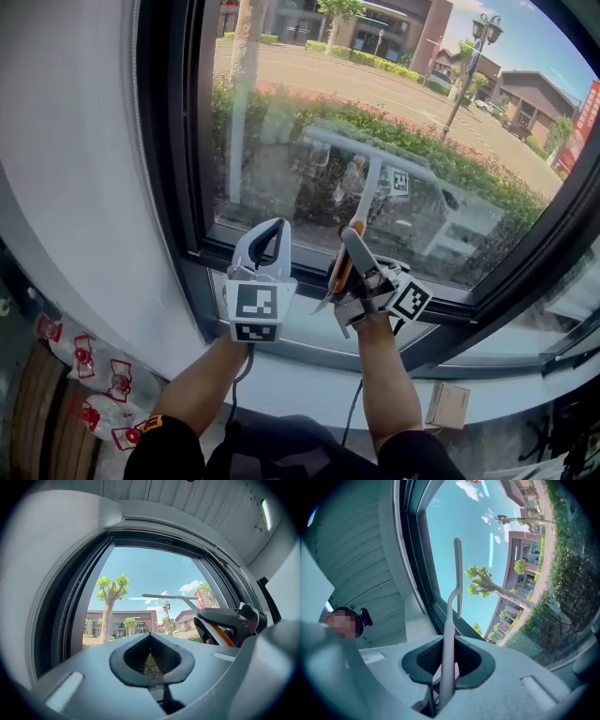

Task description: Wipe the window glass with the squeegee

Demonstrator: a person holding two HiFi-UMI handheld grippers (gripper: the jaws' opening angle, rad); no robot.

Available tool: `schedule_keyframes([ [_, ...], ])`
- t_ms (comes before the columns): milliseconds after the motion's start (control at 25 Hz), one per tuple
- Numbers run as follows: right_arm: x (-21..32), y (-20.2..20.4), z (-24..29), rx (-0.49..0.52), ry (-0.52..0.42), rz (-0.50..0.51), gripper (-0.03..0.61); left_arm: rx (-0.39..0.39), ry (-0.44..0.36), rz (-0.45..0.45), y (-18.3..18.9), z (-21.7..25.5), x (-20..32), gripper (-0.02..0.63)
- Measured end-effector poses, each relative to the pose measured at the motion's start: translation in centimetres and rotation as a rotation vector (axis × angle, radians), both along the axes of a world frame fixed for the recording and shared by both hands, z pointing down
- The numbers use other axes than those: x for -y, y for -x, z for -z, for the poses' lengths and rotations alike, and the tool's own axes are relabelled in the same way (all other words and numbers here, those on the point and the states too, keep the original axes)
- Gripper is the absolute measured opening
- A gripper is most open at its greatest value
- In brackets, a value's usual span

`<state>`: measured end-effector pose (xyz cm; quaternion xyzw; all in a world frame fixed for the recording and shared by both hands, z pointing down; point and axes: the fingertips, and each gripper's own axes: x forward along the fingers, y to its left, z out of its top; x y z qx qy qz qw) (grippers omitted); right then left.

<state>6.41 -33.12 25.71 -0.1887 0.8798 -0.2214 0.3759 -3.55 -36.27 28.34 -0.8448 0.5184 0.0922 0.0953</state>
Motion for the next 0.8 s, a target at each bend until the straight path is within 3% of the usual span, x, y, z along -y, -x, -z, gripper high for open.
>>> schedule_keyframes([
  [440, -1.2, -0.5, -8.0, -0.001, 0.16, -0.005, 0.048, 0.057, 0.089, -0.014, -1.5, -5.3, -1.2, 0.018],
  [800, -1.7, -0.7, -8.5, -0.025, 0.164, 0.0, 0.048, 0.068, 0.105, 0.003, -2.0, -6.0, -1.8, 0.018],
])
